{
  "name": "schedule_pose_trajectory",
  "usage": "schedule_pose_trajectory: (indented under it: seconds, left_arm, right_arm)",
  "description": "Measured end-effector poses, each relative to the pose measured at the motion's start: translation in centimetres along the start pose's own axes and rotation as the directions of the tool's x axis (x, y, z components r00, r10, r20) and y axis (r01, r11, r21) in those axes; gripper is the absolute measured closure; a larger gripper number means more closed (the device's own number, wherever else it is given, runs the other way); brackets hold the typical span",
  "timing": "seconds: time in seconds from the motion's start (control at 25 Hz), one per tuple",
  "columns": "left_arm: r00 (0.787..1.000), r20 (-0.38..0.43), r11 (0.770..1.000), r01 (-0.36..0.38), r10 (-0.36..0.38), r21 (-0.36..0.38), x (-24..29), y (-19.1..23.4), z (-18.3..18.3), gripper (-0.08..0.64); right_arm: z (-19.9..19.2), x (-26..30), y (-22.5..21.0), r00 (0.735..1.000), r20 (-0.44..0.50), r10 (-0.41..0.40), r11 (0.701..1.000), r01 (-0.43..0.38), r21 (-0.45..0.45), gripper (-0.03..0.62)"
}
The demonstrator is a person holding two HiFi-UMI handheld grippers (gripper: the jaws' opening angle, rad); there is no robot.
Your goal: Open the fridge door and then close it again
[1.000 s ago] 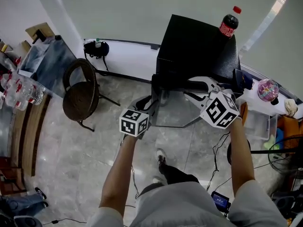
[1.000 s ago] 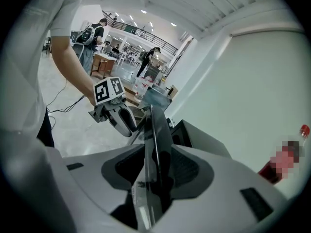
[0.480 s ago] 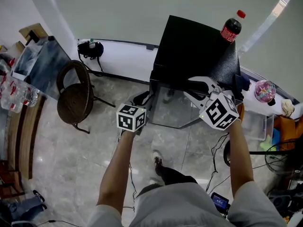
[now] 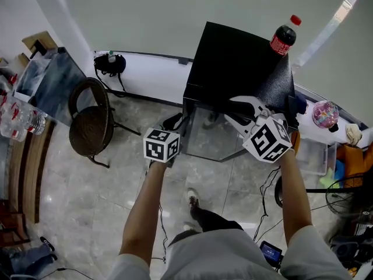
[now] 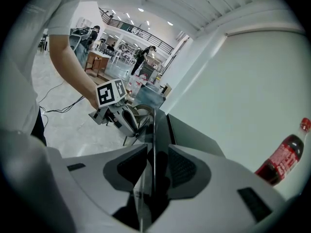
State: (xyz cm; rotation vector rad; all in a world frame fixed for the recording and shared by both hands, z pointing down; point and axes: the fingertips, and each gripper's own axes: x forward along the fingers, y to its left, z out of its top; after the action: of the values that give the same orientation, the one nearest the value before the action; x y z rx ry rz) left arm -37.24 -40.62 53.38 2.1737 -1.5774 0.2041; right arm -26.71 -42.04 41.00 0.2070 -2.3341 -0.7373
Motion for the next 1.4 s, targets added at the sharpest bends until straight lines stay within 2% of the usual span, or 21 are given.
schedule_pose_trajectory:
  seconds: [0.12, 0.24, 0.4, 0.52, 0.68, 0.88, 1.12, 1.28, 1.4]
  left_arm:
    - [0.999, -0.021, 0.999, -0.031, 0.032, 0.039, -0.9, 0.1, -0.1, 0.451]
    - [0.999, -0.020, 0.996, -0.042, 0.044, 0.082, -2.7, -0.5, 0.4, 0.451]
    - [0.996, 0.028, 0.989, -0.089, 0.086, 0.120, -6.7, -0.8, 2.0, 0.451]
    - [0.992, 0.067, 0.980, -0.118, 0.108, 0.163, -9.8, -2.0, 2.9, 0.451]
    - [0.982, 0.109, 0.959, -0.177, 0.155, 0.223, -14.2, -4.3, 3.6, 0.488]
    - [0.962, 0.173, 0.941, -0.249, 0.212, 0.230, -20.1, -7.9, 3.9, 0.542]
    - [0.933, 0.238, 0.911, -0.328, 0.271, 0.252, -27.0, -12.0, 3.9, 0.548]
    - [0.923, 0.288, 0.899, -0.335, 0.254, 0.282, -30.4, -15.7, 4.5, 0.548]
    - [0.920, 0.305, 0.874, -0.348, 0.248, 0.339, -32.4, -18.3, 4.7, 0.548]
  right_arm:
    - [0.2, -0.4, -0.4, 0.998, 0.031, -0.055, 0.998, 0.055, 0.005, 0.460]
    - [0.6, -1.7, -1.3, 0.985, 0.069, -0.156, 0.986, 0.152, 0.068, 0.475]
    - [0.3, -4.3, -2.2, 0.950, 0.106, -0.294, 0.936, 0.264, 0.234, 0.547]
    - [-0.2, -7.0, -1.6, 0.931, 0.108, -0.349, 0.899, 0.301, 0.317, 0.589]
    - [-0.5, -10.2, 0.7, 0.924, 0.116, -0.365, 0.877, 0.300, 0.376, 0.594]
    - [0.0, -14.1, 5.0, 0.916, 0.141, -0.376, 0.854, 0.283, 0.437, 0.594]
    - [2.9, -18.6, 9.4, 0.901, 0.197, -0.388, 0.850, 0.267, 0.454, 0.594]
    - [5.4, -21.7, 11.9, 0.890, 0.234, -0.390, 0.860, 0.262, 0.438, 0.595]
    - [6.6, -23.7, 13.3, 0.884, 0.251, -0.395, 0.866, 0.266, 0.424, 0.595]
